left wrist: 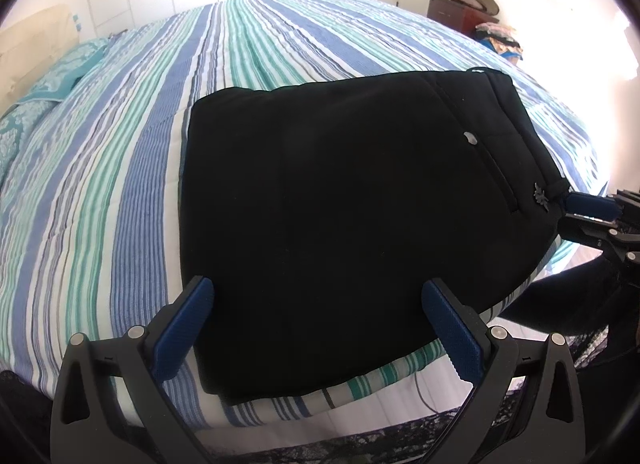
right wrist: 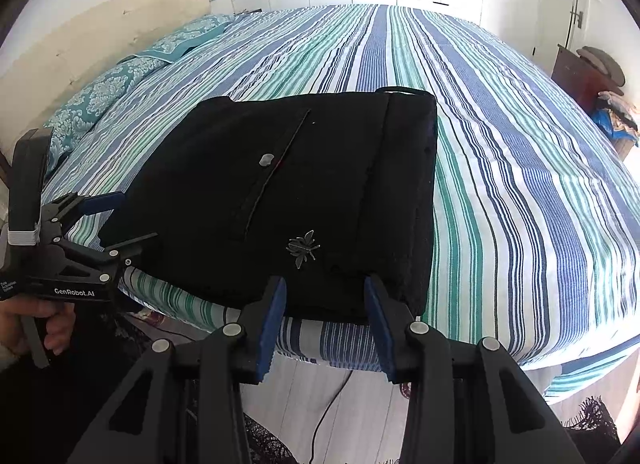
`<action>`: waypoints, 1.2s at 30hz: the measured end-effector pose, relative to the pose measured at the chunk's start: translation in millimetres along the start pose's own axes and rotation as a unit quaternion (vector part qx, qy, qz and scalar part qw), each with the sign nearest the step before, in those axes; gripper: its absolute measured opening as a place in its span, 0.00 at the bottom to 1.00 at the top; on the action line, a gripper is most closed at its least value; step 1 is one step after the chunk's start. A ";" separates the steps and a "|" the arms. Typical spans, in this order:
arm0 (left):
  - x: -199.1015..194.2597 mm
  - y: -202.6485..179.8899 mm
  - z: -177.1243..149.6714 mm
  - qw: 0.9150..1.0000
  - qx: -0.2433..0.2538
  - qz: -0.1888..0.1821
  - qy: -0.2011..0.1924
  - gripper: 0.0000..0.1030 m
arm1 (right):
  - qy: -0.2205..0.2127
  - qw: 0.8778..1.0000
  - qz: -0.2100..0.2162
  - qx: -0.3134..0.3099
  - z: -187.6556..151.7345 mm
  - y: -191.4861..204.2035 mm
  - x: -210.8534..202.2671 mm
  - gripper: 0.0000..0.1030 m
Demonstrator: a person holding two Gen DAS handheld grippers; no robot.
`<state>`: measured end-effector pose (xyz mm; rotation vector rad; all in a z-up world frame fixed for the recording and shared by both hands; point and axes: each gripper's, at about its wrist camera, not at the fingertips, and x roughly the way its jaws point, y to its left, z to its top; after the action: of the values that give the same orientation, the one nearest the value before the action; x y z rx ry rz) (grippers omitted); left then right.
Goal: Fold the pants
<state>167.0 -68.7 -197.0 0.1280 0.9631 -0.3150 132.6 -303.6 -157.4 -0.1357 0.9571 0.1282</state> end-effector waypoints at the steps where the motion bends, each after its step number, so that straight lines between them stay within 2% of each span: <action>1: -2.3 2.4 0.7 1.000 -0.009 -0.002 0.003 0.99 | -0.006 1.000 -0.013 -0.001 0.7 1.1 -4.4 0.40; 2: -6.0 5.6 1.2 1.000 -0.021 -0.006 0.003 0.99 | -0.014 0.999 -0.030 -0.002 0.9 2.2 -9.5 0.43; 4: -14.0 11.2 1.8 0.999 -0.039 -0.018 -0.005 0.99 | -0.035 0.998 -0.051 0.005 -0.2 2.2 -21.8 0.57; 6: -20.8 13.9 3.2 0.999 -0.047 -0.016 -0.015 0.99 | -0.059 0.996 -0.064 0.018 -1.8 0.0 -34.7 0.73; 9: -27.5 14.6 4.7 0.999 -0.047 -0.012 -0.024 0.99 | -0.082 0.992 -0.089 0.035 -2.0 -5.6 -47.6 0.87; 11: -29.0 14.3 3.7 0.999 -0.045 -0.004 -0.025 0.99 | -0.085 0.990 -0.098 0.048 -1.7 -10.3 -50.5 0.92; 17: -31.9 17.0 6.0 0.999 -0.046 0.005 -0.021 0.99 | -0.071 0.989 -0.107 0.075 -1.4 -19.8 -46.2 0.93; 24: -34.8 19.9 7.5 0.999 -0.046 0.012 -0.025 0.99 | -0.064 0.988 -0.126 0.066 -5.0 -16.0 -43.9 0.97; 30: -47.3 25.1 7.5 0.998 -0.043 0.023 -0.036 0.99 | -0.079 0.983 -0.160 0.049 -6.2 -12.8 -49.6 0.98; 36: -57.4 48.1 4.3 0.996 -0.075 0.036 -0.036 0.99 | -0.085 0.983 -0.154 0.047 -7.0 -18.6 -52.0 0.99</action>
<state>155.3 -12.3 -148.8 0.0151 0.9045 -0.1787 100.6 -325.6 -117.6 -0.1810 0.7595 -0.1887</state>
